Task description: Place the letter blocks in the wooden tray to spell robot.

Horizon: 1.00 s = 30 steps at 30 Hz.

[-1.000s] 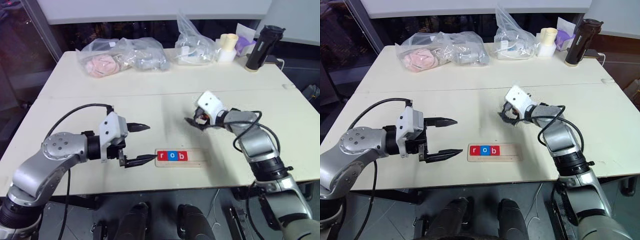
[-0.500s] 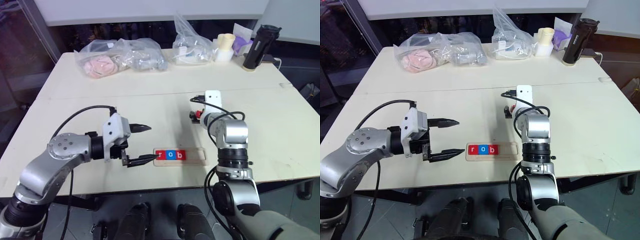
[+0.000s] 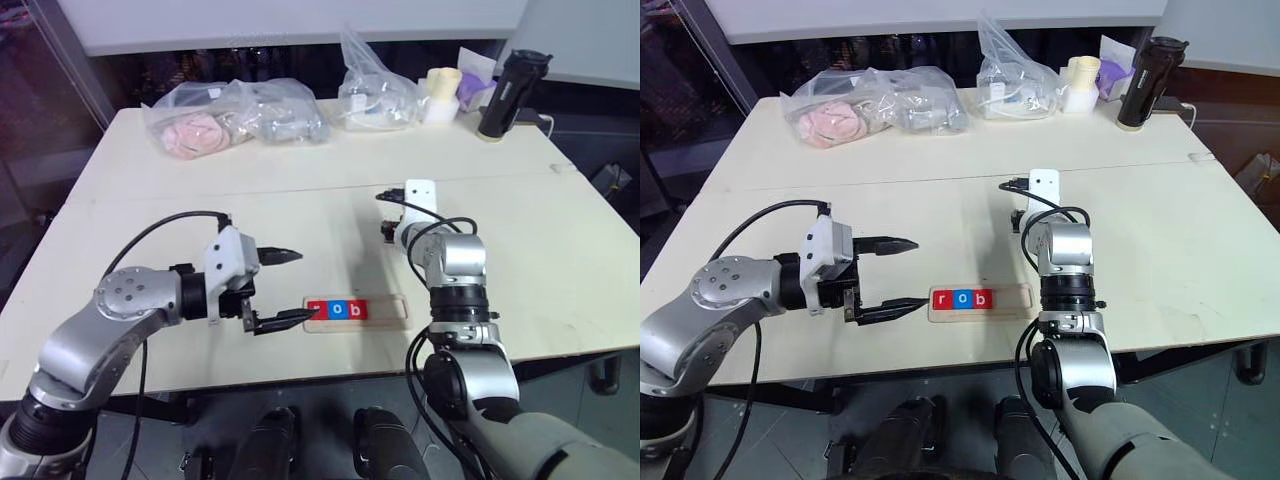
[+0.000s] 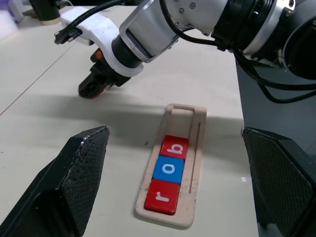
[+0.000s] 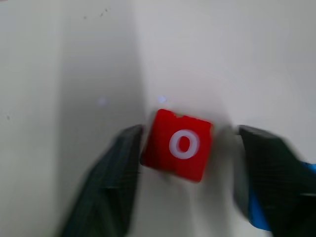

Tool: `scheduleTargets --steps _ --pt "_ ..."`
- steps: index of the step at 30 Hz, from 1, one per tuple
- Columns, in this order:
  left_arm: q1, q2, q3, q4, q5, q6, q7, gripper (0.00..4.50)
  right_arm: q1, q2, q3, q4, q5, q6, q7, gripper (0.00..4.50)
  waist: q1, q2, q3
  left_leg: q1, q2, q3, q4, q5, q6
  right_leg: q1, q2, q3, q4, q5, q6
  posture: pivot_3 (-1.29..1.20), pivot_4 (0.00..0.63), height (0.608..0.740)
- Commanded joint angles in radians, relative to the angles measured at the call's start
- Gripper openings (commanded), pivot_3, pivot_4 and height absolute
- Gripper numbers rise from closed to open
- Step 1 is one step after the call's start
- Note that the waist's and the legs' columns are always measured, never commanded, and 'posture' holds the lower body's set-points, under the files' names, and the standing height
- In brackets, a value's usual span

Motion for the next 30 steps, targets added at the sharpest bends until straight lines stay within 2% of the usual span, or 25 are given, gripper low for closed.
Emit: scheduleTargets --steps 1,5,9,15,21,25,30 --pt "0.0 0.023 0.047 0.008 -0.007 -0.036 -0.037 4.5 0.006 -0.003 0.058 -0.01 0.001 0.02 0.019 1.13 -0.001 0.0 0.0 0.0 0.0 0.0 0.0 0.0 0.0 0.0 0.0 0.0 0.0 0.0 0.0 0.0 0.15 0.738" --pt "-0.01 0.03 0.046 0.028 0.001 -0.048 -0.056 4.5 0.022 -0.022 0.118 -0.046 -0.009 0.031 0.034 1.16 -0.001 0.0 0.0 0.0 0.0 0.0 0.0 0.0 0.0 0.0 0.0 0.0 0.0 0.0 0.0 0.0 0.15 0.738" --pt "-0.031 0.019 0.036 0.037 -0.017 -0.047 -0.076 4.5 0.01 -0.083 0.137 -0.173 -0.006 0.097 0.064 1.16 0.003 0.001 0.0 0.0 0.0 0.0 -0.001 0.0 0.0 -0.001 0.0 0.0 0.0 0.0 0.0 0.0 0.15 0.738" --pt "-0.025 0.033 0.014 0.105 0.017 -0.122 -0.188 4.5 0.044 -0.226 0.048 -0.566 0.083 0.516 0.169 1.16 0.01 0.001 0.0 -0.004 0.0 -0.001 -0.001 0.0 0.0 -0.003 0.0 0.0 -0.001 -0.001 0.001 0.0 0.15 0.738" --pt "-0.058 0.02 -0.012 0.172 0.049 -0.18 -0.246 4.5 0.327 -0.353 -0.005 -0.87 0.24 0.572 0.232 1.16 0.009 0.0 0.0 -0.006 0.0 -0.001 -0.001 -0.001 0.0 -0.003 -0.003 -0.002 -0.003 -0.002 0.002 0.0 0.15 0.738" --pt "-0.07 0.009 -0.028 0.187 0.056 -0.195 -0.26 4.5 0.491 -0.353 -0.052 -0.984 0.33 0.572 0.196 1.16 0.003 0.001 0.001 -0.006 0.0 -0.001 -0.001 -0.001 0.0 -0.004 -0.004 -0.001 -0.003 -0.004 0.005 0.0 0.15 0.738" --pt "-0.082 -0.001 -0.042 0.196 0.063 -0.199 -0.268 4.5 0.62 -0.339 -0.08 -1.052 0.416 0.572 0.126 1.16 0.009 0.001 0.0 -0.007 0.001 -0.002 -0.001 -0.001 0.0 -0.004 -0.004 0.0 -0.004 -0.004 0.005 0.0 0.15 0.738"
